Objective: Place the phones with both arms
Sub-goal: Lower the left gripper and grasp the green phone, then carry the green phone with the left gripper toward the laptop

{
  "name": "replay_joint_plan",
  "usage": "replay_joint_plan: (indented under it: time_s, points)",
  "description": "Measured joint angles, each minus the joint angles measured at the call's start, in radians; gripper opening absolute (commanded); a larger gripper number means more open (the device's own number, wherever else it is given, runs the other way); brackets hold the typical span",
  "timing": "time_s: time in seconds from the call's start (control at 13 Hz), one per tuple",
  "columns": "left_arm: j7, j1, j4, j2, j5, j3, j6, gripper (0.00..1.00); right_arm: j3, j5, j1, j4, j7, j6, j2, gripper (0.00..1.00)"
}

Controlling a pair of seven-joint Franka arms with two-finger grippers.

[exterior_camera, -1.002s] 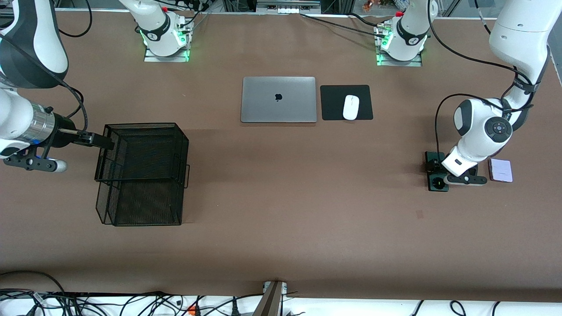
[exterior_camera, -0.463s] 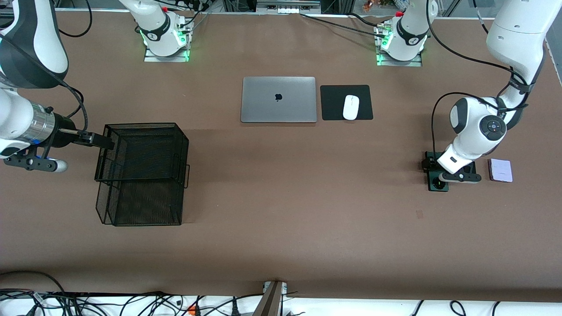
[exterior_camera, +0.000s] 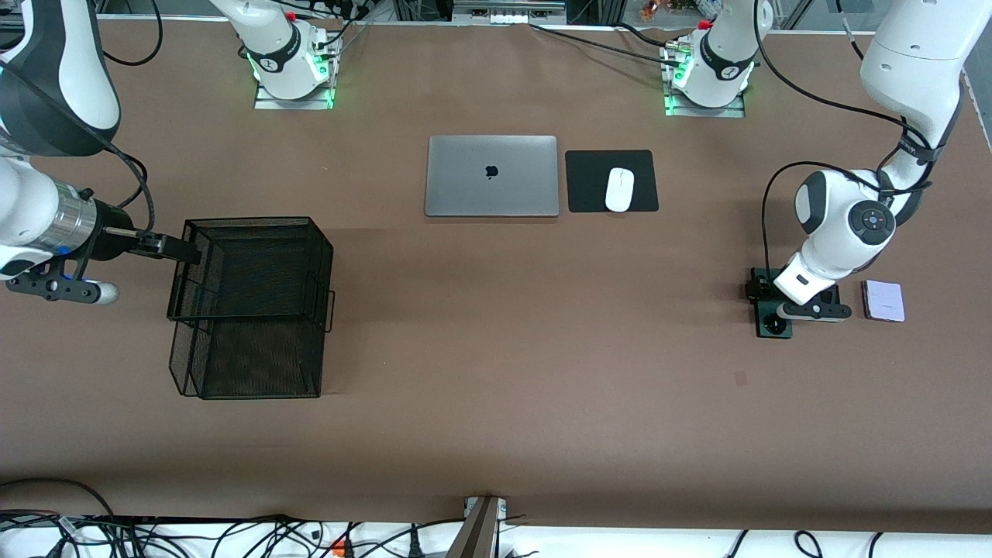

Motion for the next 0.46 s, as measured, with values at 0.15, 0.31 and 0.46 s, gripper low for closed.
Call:
replay_joint_plan:
  time_s: [0.15, 0.31, 0.46]
  points:
    - [0.0, 0.004, -0.002, -0.004, 0.0, -0.002, -0.002, 0.49, -0.01, 0.0, 0.008, 0.0, 0.0, 0.0, 0.0, 1.0]
    - [0.0, 0.004, -0.002, -0.004, 0.0, -0.003, -0.002, 0.18, -0.022, 0.0, 0.017, 0.0, 0.0, 0.0, 0.0, 1.0]
    - [0.0, 0.006, 0.0, -0.004, 0.0, -0.005, -0.004, 0.03, -0.025, 0.0, 0.018, 0.0, 0.0, 0.0, 0.0, 1.0]
